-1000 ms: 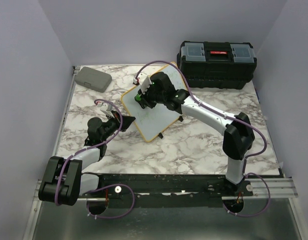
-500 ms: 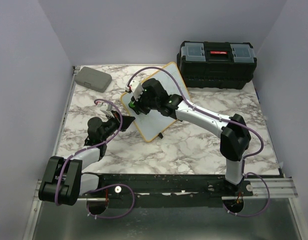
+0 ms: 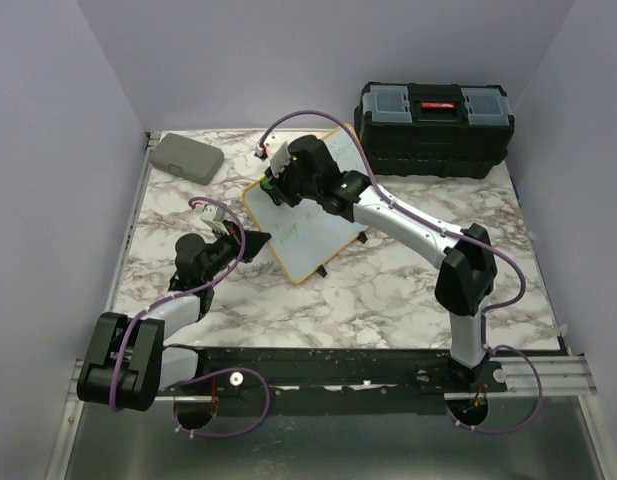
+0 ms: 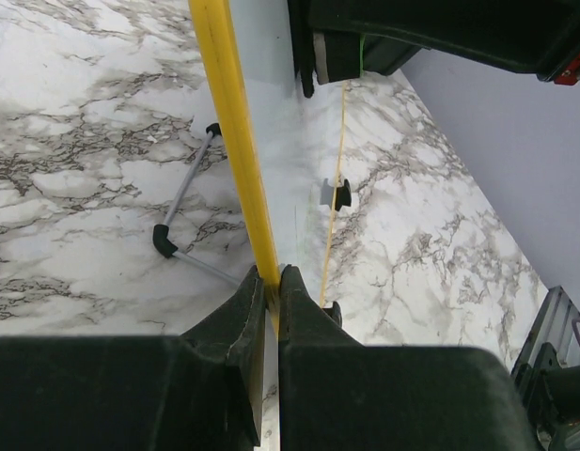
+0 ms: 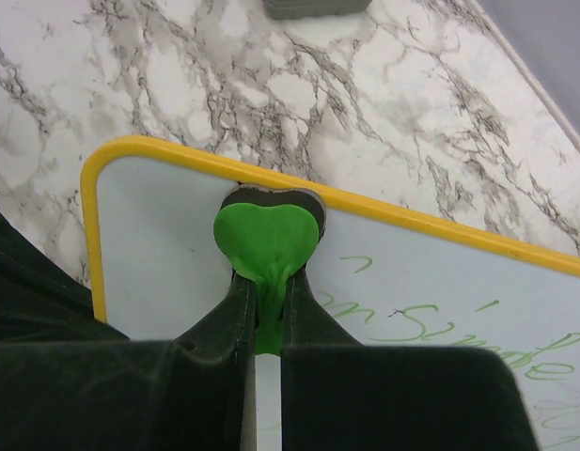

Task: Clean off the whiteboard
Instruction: Erase the whiteboard at the whiteboard stand.

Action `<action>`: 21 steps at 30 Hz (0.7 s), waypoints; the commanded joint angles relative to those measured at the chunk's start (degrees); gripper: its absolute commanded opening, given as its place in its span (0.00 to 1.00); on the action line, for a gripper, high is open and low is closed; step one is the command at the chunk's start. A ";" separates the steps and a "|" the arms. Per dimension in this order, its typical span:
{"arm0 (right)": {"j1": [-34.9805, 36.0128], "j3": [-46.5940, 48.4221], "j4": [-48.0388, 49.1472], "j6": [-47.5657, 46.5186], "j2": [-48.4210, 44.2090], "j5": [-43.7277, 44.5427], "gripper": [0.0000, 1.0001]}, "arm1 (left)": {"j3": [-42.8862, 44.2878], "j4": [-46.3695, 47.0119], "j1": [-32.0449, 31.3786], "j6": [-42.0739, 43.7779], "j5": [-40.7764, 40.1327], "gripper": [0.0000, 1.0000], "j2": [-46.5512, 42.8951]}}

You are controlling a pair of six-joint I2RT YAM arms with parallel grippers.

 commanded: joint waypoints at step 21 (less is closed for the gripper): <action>-3.61 -5.87 0.99 -0.04 -1.20 4.82 0.01 | 0.97 -0.09 -1.11 3.91 3.96 0.00 -0.36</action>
